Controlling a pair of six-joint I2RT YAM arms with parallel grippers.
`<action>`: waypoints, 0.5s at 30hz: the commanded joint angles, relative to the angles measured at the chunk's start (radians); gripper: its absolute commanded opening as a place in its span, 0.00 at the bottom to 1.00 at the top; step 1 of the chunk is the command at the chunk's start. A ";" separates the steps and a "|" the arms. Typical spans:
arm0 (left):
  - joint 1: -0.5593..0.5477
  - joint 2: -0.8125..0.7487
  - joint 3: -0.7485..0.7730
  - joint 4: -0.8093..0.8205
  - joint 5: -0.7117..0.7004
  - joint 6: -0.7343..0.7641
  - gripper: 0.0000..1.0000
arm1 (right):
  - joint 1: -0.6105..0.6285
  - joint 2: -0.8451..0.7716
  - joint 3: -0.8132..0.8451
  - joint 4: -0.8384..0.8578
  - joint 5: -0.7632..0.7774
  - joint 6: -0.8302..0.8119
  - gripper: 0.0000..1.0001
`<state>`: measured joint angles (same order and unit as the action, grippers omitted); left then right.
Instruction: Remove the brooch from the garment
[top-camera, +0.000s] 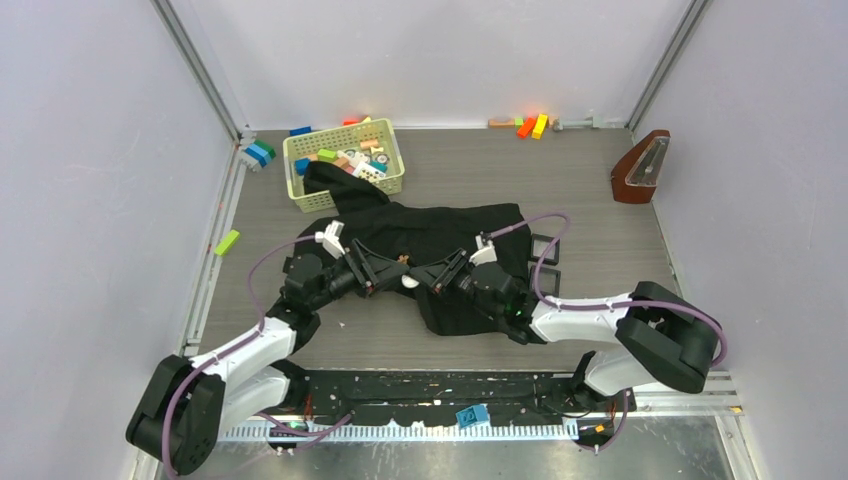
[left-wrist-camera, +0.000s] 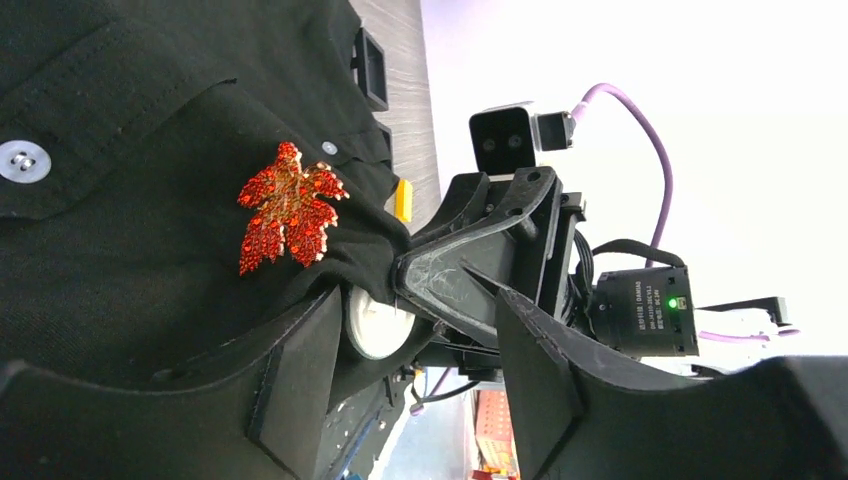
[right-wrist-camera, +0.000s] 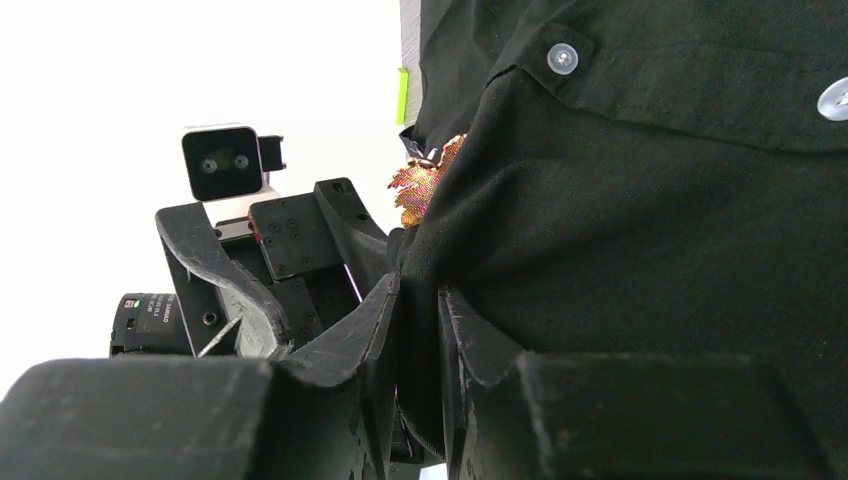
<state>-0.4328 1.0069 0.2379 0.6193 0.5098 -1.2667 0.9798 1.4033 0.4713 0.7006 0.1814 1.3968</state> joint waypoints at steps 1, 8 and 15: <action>-0.001 -0.036 0.000 0.051 0.009 0.007 0.58 | 0.007 -0.060 0.000 0.023 0.034 -0.051 0.24; -0.001 -0.029 0.005 0.031 0.018 0.014 0.42 | 0.007 -0.057 -0.009 0.037 0.016 -0.059 0.24; 0.005 -0.058 -0.008 -0.033 0.006 0.033 0.31 | 0.007 -0.074 -0.039 0.079 0.035 -0.056 0.27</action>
<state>-0.4320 0.9871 0.2375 0.5976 0.5095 -1.2526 0.9798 1.3670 0.4538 0.7044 0.1814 1.3640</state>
